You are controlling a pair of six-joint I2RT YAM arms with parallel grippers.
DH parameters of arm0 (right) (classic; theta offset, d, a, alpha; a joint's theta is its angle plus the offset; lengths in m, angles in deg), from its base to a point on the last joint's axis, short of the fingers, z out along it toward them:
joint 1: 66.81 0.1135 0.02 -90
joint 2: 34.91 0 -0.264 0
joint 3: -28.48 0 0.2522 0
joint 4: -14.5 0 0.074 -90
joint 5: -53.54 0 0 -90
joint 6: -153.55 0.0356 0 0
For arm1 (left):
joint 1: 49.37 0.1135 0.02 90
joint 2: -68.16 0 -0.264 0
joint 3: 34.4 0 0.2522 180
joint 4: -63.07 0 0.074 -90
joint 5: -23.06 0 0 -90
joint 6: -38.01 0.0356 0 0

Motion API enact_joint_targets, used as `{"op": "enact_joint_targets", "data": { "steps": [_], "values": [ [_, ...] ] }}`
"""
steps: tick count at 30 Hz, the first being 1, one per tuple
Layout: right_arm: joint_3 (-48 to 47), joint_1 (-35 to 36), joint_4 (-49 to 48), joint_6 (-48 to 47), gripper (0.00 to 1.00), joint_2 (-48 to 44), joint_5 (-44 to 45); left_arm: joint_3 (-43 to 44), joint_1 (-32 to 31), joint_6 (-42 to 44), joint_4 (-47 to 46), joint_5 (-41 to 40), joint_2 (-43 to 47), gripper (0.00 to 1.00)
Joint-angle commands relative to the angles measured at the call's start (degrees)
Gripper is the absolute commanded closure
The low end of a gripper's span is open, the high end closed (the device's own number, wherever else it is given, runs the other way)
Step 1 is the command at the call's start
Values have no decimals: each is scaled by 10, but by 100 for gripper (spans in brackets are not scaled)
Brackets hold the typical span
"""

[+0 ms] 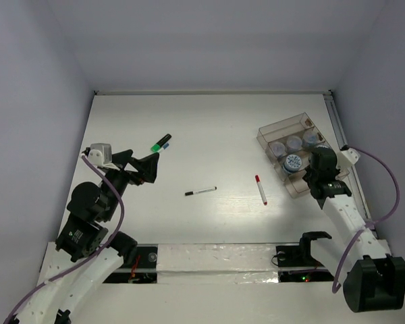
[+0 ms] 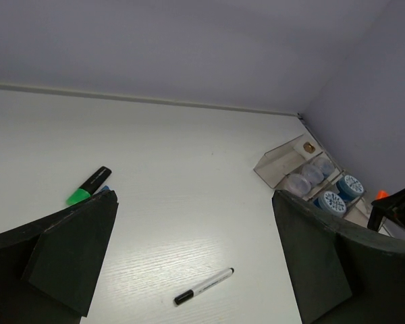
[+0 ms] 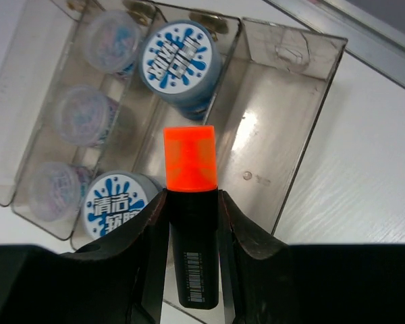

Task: Sort the stationery into containers
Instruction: Place the pen in the storage box, then pick up the pen from the center of the board.

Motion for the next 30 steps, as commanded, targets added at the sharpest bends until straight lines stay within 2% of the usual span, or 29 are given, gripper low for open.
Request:
{"op": "enact_joint_targets", "data": {
  "steps": [1,4,7,8,9,13,19,22,23,25,26,29,30],
  "values": [
    [3,-12,-9,34,89,27,25,-2,-10,8,-22,-4,7,1],
    [4,-17,-9,43,88,40,28,-5,-16,9,-27,1,8,1],
    [12,-17,-17,52,77,42,27,-5,-16,10,-28,3,6,1],
    [14,-17,-18,55,58,43,27,-6,-16,10,-28,1,5,1],
    [19,-17,-24,54,50,44,27,-6,-16,10,-28,1,4,1],
    [16,-17,-27,44,31,44,27,-7,-16,10,-27,0,-6,1],
    [-25,-22,-18,-17,27,1,1,-5,-16,12,-23,-1,-63,1],
    [-44,-22,-59,-75,24,-29,-106,3,-9,15,-22,8,-115,1],
    [-48,-22,-66,-84,22,-31,-183,11,-9,15,-21,20,-147,1],
    [-60,-4,-69,-99,19,-28,-250,25,-3,13,-16,28,-180,1],
    [-62,10,-78,-104,17,-27,-298,40,-3,9,-15,28,-212,1],
    [-71,95,-89,-121,16,-14,-331,86,-3,2,1,20,-277,2],
    [-70,146,-96,-125,16,-13,-331,98,-3,8,8,12,-297,9]
  ]
}}
